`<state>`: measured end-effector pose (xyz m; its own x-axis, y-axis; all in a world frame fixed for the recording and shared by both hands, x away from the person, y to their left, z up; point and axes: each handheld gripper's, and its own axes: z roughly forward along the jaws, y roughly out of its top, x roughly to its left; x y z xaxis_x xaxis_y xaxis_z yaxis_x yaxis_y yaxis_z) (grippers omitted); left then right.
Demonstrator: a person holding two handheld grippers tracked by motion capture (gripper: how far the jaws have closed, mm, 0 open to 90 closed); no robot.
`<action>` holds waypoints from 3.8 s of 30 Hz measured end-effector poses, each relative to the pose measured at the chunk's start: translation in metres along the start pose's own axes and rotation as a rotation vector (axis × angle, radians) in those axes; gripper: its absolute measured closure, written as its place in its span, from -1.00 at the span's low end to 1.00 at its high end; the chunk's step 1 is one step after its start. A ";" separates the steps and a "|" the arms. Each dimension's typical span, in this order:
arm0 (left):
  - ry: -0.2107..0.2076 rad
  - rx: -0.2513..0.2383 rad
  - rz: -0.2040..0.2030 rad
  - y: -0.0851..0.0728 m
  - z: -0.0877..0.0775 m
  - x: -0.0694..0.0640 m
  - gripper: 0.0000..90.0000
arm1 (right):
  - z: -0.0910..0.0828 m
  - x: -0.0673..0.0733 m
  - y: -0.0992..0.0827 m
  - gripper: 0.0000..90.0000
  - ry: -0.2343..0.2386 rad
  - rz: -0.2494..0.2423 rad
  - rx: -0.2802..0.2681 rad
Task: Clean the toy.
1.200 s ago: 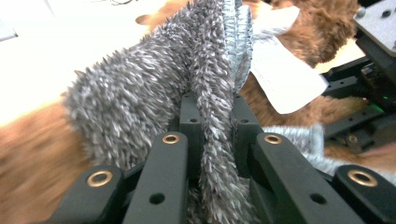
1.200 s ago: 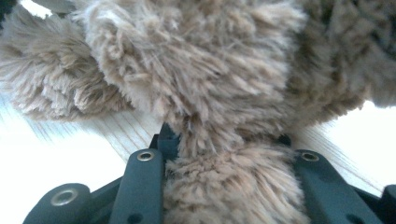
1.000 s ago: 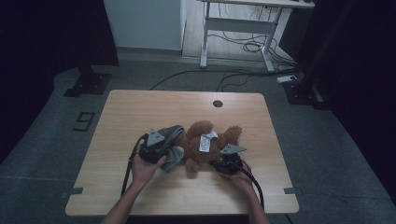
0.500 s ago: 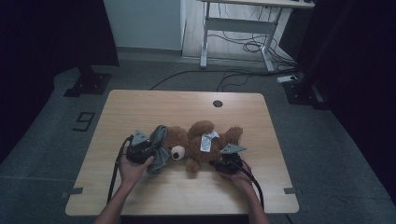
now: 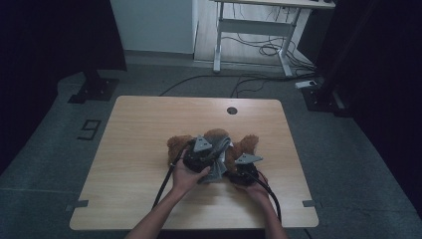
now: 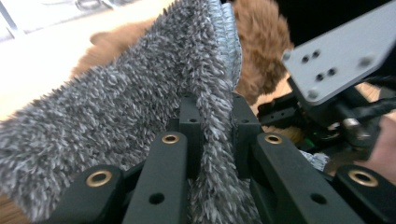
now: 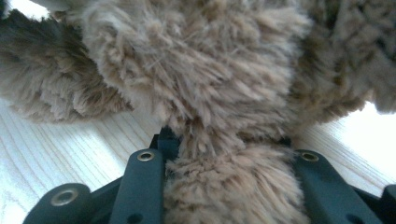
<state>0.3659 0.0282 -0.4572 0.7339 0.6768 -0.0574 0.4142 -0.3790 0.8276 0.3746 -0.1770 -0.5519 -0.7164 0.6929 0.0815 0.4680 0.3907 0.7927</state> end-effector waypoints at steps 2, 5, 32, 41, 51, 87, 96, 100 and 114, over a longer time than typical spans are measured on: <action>0.013 0.009 0.001 -0.005 0.008 -0.001 0.75 | 0.000 0.000 0.000 0.38 0.001 0.002 0.000; 0.021 0.002 -0.002 -0.008 0.007 0.001 0.75 | 0.000 -0.001 0.000 0.38 0.002 0.005 0.000; 0.231 0.006 -0.169 -0.079 -0.075 0.103 0.75 | 0.000 -0.002 0.000 0.37 0.013 0.011 -0.005; 0.206 0.095 -0.258 -0.112 -0.049 0.124 0.75 | 0.000 -0.002 0.000 0.38 0.010 0.010 -0.001; 0.165 -0.120 -0.222 -0.048 -0.099 0.116 0.74 | 0.001 -0.002 0.001 0.39 0.003 -0.014 -0.001; 0.140 -0.049 -0.024 -0.034 -0.047 0.049 0.75 | 0.000 -0.004 0.001 0.39 0.012 -0.022 -0.009; 0.241 -0.031 -0.131 -0.062 -0.070 0.096 0.75 | 0.000 -0.005 0.001 0.39 0.014 -0.010 -0.013; 0.262 0.036 -0.179 -0.078 -0.063 0.115 0.75 | 0.001 -0.005 0.001 0.39 0.013 -0.006 -0.012; 0.207 0.033 -0.270 -0.085 -0.069 0.132 0.75 | 0.001 -0.004 0.001 0.39 0.009 -0.009 -0.001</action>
<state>0.3901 0.1931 -0.4963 0.4718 0.8680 -0.1547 0.5983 -0.1863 0.7793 0.3789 -0.1785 -0.5519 -0.7254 0.6838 0.0793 0.4608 0.3967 0.7939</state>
